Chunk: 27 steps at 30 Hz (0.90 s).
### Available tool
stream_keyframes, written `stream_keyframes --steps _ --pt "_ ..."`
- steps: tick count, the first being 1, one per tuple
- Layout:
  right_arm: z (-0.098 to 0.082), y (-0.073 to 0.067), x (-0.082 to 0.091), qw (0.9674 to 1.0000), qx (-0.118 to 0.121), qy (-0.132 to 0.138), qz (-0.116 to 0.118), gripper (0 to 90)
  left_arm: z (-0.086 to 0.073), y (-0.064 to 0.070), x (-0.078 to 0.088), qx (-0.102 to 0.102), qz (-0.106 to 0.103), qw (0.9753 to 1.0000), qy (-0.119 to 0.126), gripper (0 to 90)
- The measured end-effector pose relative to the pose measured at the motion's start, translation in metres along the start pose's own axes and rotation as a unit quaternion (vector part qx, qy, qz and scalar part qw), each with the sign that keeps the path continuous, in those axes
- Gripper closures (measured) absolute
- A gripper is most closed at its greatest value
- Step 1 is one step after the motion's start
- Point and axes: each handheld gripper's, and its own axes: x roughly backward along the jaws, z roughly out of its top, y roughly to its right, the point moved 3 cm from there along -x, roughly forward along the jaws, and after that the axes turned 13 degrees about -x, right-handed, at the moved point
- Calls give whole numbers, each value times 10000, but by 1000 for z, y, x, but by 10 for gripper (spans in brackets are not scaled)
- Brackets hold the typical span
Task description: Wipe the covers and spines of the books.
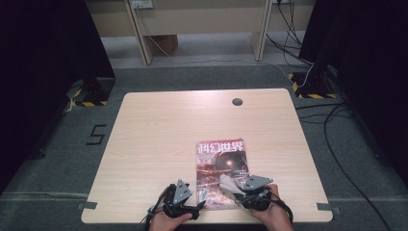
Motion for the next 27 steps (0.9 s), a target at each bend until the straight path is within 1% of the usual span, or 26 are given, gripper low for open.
stream_keyframes --steps 2,6,8,10,13,14,15,16,18,20,21,22,27 --pt "-3 -1 3 10000 9 -8 32 748 -1 0 -1 -37 11 10000 -43 174" --pt "-10 2 8 9999 -94 26 47 747 -1 3 -4 -147 20 9999 -64 175" --pt "-11 4 10 10000 -75 58 -8 747 -1 2 -5 -150 25 9999 -65 169" --pt "-13 6 12 9999 -120 80 -26 747 -2 2 -5 -54 -12 10000 -46 160" --pt "-14 10 13 9998 -136 99 -78 748 -2 2 -5 -45 -24 10000 -55 159" --pt "-14 13 15 9997 -147 100 -140 748 -1 2 -5 -63 -4 10000 -67 160" --pt "-14 14 15 9997 -169 92 -154 748 -1 2 -5 -63 -4 10000 -67 160" --pt "-14 15 15 9997 -179 101 -166 747 -1 2 -5 -72 16 9999 -72 160" --pt "-14 17 15 9996 -184 118 -201 747 -1 1 -6 -60 -17 9999 -94 158" --pt "-12 19 14 9995 -170 114 -228 748 -2 0 -6 6 -52 9999 -113 146" --pt "-12 19 14 9995 -170 114 -228 748 -2 0 -6 6 -52 9999 -113 140" --pt "-9 22 13 9994 -158 94 -284 747 -2 -1 -7 60 -65 9999 -120 139" --pt "-2 31 8 9989 -217 137 -397 748 -1 0 -7 -47 -37 9999 -121 133"
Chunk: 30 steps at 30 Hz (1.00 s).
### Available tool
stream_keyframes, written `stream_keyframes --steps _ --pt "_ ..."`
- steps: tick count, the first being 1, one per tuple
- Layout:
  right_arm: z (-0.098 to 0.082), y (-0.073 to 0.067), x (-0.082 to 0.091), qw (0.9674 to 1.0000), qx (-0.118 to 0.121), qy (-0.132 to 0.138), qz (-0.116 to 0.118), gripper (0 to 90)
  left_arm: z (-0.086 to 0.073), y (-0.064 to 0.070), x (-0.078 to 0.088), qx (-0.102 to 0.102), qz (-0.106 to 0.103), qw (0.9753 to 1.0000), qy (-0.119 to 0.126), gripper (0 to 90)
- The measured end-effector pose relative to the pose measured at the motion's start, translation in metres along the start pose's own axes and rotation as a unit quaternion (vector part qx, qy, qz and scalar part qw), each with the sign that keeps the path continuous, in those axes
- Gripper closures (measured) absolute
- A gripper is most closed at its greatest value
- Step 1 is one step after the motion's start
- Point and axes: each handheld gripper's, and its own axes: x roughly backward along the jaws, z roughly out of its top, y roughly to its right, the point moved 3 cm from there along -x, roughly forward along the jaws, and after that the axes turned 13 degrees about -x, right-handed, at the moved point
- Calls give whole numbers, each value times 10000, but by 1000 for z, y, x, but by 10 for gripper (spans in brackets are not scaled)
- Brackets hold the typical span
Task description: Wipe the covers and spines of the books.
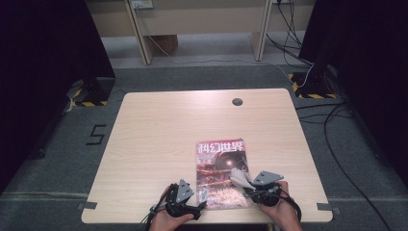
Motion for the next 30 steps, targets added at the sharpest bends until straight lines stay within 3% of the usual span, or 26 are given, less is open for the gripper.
stream_keyframes --steps 8,20,30 --pt "12 9 -9 9999 -52 37 -144 747 -1 -3 -2 165 -127 9998 3 113" --pt "45 26 -34 9979 47 15 -651 748 -2 -4 -3 198 -92 9998 -3 92" --pt "69 49 -53 9965 -334 113 -757 746 -2 -3 -2 200 -68 9998 3 93"
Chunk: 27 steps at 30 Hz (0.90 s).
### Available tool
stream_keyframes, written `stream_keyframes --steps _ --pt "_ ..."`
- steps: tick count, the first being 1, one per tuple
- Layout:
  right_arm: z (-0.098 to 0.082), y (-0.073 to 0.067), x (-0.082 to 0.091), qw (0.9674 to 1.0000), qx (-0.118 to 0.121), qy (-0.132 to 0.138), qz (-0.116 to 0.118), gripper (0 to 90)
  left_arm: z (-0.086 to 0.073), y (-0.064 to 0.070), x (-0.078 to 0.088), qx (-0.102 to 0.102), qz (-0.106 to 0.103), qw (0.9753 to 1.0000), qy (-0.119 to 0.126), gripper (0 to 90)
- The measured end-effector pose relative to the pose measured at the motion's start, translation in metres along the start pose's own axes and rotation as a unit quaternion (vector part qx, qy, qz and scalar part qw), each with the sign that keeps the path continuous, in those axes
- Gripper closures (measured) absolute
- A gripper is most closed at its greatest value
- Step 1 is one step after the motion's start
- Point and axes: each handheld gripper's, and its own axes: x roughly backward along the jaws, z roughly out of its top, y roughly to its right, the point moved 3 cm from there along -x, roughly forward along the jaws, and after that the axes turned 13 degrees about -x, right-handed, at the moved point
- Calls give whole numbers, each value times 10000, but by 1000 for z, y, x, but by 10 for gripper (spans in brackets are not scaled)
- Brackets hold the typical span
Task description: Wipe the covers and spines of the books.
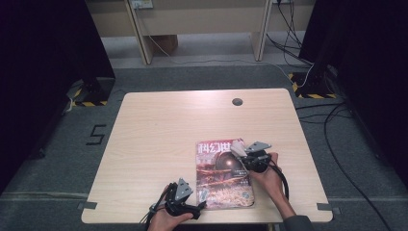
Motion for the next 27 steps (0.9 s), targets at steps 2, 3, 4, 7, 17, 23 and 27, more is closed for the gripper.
stream_keyframes --steps 2,3,4,7,17,23,27 --pt "7 5 -7 9999 -102 46 -53 746 0 -1 0 11 -18 10000 -9 92" --pt "9 7 -9 9998 -171 60 -67 746 0 0 0 15 -9 10000 2 92" --pt "11 8 -10 9997 -248 54 -69 746 0 0 0 19 6 10000 -1 93" --pt "17 12 -16 9994 -301 111 -136 746 0 0 0 2 -9 10000 13 93" --pt "27 20 -26 9986 -439 172 -228 746 0 1 0 -35 37 10000 -4 93" --pt "30 20 -28 9988 -352 166 -297 747 0 1 0 -59 56 10000 -5 93" --pt "31 16 -28 9991 -403 105 -84 748 1 1 0 -68 37 10000 -11 93"
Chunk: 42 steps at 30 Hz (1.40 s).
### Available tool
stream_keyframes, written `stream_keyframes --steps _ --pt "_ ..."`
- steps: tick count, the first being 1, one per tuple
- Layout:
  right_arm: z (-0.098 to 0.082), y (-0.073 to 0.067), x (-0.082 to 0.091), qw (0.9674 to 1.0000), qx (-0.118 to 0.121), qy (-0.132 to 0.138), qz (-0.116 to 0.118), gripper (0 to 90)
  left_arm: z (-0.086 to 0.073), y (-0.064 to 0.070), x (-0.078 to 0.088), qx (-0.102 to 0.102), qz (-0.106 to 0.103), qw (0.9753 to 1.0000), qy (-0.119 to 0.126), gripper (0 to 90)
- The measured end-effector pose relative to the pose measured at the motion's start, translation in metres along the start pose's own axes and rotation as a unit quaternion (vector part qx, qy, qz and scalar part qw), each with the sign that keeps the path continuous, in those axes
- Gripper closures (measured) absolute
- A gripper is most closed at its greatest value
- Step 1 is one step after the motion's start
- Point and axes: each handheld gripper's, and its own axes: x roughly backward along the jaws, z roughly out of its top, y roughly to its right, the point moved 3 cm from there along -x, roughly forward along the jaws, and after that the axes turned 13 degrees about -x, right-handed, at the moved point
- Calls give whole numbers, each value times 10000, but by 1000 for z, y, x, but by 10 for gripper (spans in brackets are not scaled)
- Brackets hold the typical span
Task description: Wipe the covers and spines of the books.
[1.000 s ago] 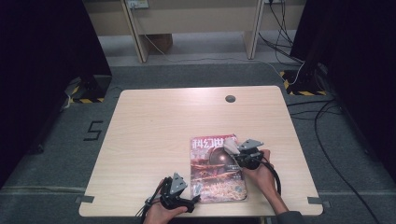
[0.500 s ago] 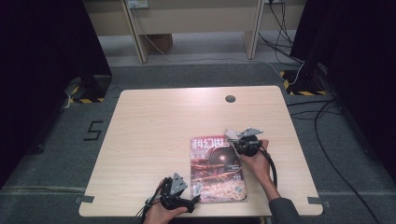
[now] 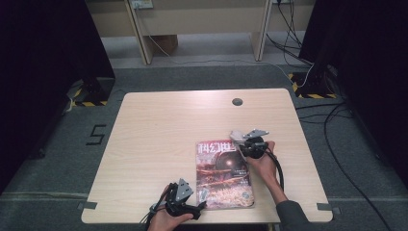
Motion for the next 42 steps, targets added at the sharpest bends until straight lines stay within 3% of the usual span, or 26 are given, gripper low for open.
stream_keyframes --steps 3,19,31,42 --pt "1 -9 -2 9996 271 -12 -47 749 0 0 0 8 -24 10000 -7 93" --pt "10 -69 -20 9955 883 -89 323 750 -1 1 0 -11 45 10000 10 94" --pt "19 -97 -35 9931 1034 -60 557 746 -1 1 1 -18 45 10000 1 94" --pt "13 -116 -33 9891 1202 -118 843 747 -1 3 2 -61 82 9999 53 116"
